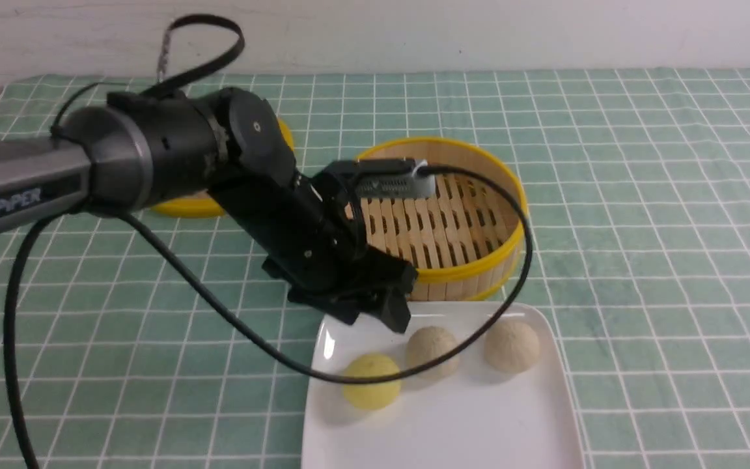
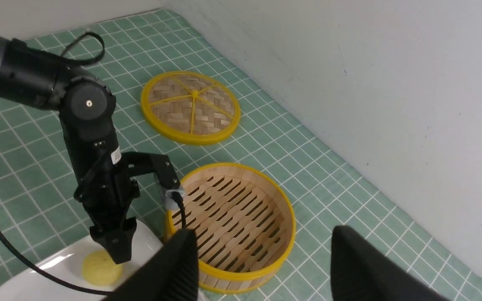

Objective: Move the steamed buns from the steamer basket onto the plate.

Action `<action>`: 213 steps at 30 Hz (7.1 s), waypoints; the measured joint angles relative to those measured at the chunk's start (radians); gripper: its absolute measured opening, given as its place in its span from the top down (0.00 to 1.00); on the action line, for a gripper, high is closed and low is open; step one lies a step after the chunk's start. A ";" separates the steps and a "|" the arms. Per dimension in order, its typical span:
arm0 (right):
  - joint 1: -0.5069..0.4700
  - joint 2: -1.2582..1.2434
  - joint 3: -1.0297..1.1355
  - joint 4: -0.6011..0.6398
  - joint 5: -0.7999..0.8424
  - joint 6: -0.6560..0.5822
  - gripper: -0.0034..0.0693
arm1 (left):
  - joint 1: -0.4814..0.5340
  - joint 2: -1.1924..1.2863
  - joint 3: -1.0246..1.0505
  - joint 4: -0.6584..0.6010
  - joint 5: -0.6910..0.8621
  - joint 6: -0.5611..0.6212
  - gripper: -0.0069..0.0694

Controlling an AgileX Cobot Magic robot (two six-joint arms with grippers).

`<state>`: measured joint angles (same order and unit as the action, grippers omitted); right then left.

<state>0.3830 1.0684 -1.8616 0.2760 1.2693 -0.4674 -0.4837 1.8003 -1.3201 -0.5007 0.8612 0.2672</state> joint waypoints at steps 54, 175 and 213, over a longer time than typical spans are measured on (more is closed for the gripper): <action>0.000 -0.906 1.047 -0.209 -0.729 0.209 0.36 | 0.000 -1.334 0.549 1.474 -0.163 -0.994 0.33; -0.499 -0.898 1.746 0.087 -1.300 0.263 0.62 | 0.000 -1.309 1.188 0.849 -0.636 -0.886 0.62; -0.283 -0.998 1.882 -0.053 -0.912 0.184 0.62 | 0.000 -1.309 1.188 0.852 -0.636 -0.886 0.60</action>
<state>0.0996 0.0701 0.0206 0.2233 0.3576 -0.2834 -0.4837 0.4914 -0.1322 0.3510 0.2252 -0.6189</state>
